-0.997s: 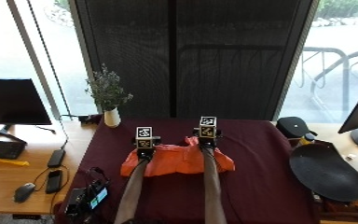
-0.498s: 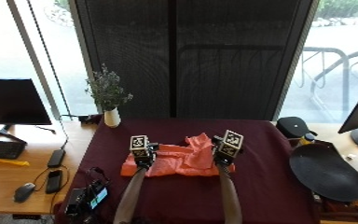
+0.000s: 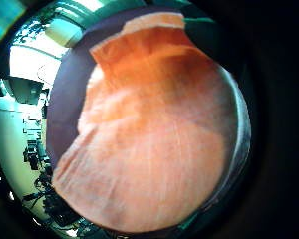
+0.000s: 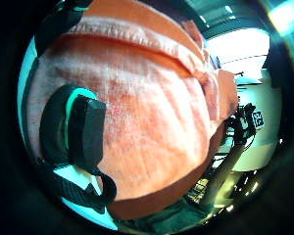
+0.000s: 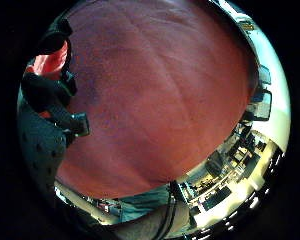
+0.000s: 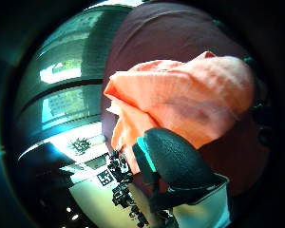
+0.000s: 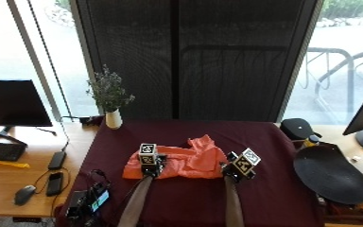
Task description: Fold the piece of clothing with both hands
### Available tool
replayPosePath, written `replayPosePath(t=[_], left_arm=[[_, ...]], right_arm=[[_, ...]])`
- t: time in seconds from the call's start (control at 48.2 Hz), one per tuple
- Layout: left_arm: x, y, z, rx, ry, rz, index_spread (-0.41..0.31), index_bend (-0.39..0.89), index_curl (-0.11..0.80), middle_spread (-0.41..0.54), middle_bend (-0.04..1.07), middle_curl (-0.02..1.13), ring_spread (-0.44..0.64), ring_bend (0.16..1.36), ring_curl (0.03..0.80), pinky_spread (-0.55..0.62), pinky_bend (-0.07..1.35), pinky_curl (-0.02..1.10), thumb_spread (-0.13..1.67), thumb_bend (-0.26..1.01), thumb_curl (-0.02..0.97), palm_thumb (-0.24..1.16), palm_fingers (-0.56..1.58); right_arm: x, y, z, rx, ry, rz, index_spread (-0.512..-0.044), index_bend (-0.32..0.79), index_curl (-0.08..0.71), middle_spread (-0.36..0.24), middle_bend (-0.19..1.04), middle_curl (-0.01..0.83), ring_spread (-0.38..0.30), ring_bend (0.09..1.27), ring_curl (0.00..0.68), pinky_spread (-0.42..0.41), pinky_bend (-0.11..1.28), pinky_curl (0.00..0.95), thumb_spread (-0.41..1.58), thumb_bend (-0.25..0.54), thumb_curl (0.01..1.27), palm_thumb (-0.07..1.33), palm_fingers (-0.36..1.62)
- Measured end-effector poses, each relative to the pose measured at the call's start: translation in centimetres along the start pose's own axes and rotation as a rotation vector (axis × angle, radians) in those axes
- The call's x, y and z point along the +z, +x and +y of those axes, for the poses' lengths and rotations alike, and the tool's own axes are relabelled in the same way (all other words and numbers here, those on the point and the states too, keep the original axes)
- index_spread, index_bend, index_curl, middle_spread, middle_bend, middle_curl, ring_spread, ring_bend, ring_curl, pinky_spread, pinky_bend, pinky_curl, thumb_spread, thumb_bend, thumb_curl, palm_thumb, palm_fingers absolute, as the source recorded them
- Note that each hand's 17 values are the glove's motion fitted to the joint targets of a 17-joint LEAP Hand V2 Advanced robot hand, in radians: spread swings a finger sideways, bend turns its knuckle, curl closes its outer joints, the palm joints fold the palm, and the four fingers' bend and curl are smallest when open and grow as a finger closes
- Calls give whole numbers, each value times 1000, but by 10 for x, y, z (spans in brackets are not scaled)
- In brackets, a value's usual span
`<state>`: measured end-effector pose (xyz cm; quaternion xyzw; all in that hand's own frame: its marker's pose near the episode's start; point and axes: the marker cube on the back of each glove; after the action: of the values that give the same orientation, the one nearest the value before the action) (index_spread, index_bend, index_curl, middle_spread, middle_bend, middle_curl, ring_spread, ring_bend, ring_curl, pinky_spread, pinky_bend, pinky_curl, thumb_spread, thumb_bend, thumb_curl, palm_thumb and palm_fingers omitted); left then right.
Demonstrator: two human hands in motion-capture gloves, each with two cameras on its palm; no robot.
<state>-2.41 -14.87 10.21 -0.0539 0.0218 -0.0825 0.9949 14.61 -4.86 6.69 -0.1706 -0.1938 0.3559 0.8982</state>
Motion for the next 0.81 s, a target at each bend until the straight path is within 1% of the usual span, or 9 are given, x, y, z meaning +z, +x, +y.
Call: replayPosePath(t=[0.083,0.208,0.27,0.291,0.311,0.436,0.561,0.727,0.81], left_arm=[[8,4,3,8,-43,11,-149,155,396,-100,145,410,81,416,373,299,371,239,1378,-41,215,316,440],[11,1,-8,18,32,-10,-140,158,394,-65,152,391,144,406,364,316,420,267,1387,-33,193,208,388],[10,0,-2,-3,-16,-11,-138,158,393,-57,158,384,160,413,360,321,430,275,1389,-25,190,183,381],[10,1,0,-3,-36,-3,-137,156,392,-55,161,383,164,416,360,323,432,278,1390,-22,190,176,379],[9,2,1,0,-51,5,-137,157,391,-53,162,382,168,418,359,324,434,281,1391,-20,190,171,377],[-14,0,5,-17,-167,140,-134,162,393,-45,173,379,183,420,357,329,442,295,1395,-13,191,150,368],[-85,-1,4,14,-42,452,-126,155,391,-38,176,378,194,443,357,331,431,299,1401,-1,198,164,365],[-149,-38,-1,-50,206,129,-128,157,388,-51,218,397,173,459,355,333,375,295,1433,51,229,289,440],[-152,-51,-13,-64,229,120,-132,149,383,-67,239,407,147,460,353,326,350,293,1439,63,240,325,478]], right_arm=[[10,1,-9,70,15,-39,-264,4,24,44,167,434,-89,894,481,-30,911,452,1212,-9,265,441,723],[13,-25,-8,-99,17,-313,-279,206,109,35,123,397,-105,807,449,-96,880,434,1246,98,327,672,827],[11,-27,-16,-96,101,-347,-269,230,148,20,124,382,-114,755,429,-124,832,413,1253,139,352,766,896],[10,-27,-15,-86,100,-362,-286,130,130,31,102,370,-112,780,434,-115,856,420,1246,97,339,706,830],[9,-29,-11,-75,94,-386,-262,270,189,4,157,385,-127,724,422,-143,797,405,1246,161,369,825,955],[-16,-54,2,-36,281,-507,-244,201,227,-53,167,383,-177,657,405,-220,721,377,1084,181,438,977,1039],[-26,-130,7,-327,424,-662,-248,52,211,-94,147,384,-211,666,425,-272,740,386,896,156,494,1062,1004],[-24,-236,75,-729,495,-731,-257,13,157,-110,152,375,-239,709,443,-300,800,395,729,103,549,1107,928],[15,-270,86,-763,391,-699,-263,64,154,-132,172,379,-248,691,435,-305,790,386,686,80,568,1126,964]])
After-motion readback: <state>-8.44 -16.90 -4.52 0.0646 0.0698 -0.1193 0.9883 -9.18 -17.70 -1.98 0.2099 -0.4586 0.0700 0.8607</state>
